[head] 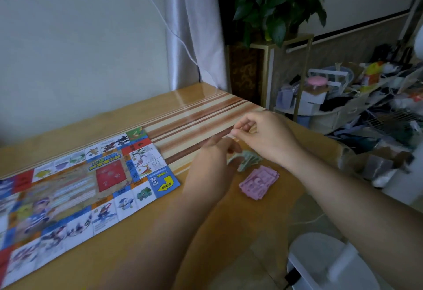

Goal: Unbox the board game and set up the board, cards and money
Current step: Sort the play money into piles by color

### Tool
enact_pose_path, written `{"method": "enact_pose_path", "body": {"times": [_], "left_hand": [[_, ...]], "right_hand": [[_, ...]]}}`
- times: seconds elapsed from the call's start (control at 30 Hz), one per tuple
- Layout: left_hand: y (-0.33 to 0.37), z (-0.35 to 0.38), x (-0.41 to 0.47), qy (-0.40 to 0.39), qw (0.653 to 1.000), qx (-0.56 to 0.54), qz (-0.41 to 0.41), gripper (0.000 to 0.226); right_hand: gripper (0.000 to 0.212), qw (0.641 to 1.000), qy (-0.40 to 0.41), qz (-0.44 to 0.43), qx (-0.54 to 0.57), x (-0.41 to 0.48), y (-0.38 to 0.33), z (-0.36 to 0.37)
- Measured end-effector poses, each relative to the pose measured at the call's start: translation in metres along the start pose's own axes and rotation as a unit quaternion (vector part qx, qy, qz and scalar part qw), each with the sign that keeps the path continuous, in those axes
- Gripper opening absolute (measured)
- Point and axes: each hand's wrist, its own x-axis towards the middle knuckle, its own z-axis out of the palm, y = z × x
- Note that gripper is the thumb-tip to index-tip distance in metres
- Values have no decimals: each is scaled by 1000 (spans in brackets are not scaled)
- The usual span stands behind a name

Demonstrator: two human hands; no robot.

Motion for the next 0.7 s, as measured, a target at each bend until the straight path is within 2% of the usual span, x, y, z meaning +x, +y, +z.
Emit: {"method": "enact_pose_path", "body": {"times": [0.13,0.37,0.47,0.57,0.7], "left_hand": [[-26,-66,-36,46,996,-22,-67,9],[-84,-155,-157,157,970,8,-185,20],[-105,-176,-209,186,956,14,-225,23],[-123,-191,-257,202,942,40,-264,17],[-141,-207,-312,220,921,83,-311,18]], "right_hand": [[6,995,-43,-51,68,-5,-52,17],[8,962,-167,-137,168,-41,-153,66],[7,940,-252,-160,163,-61,-190,87],[6,917,-333,-178,126,-83,-222,106],[18,882,-415,-212,71,-113,-264,129]]}}
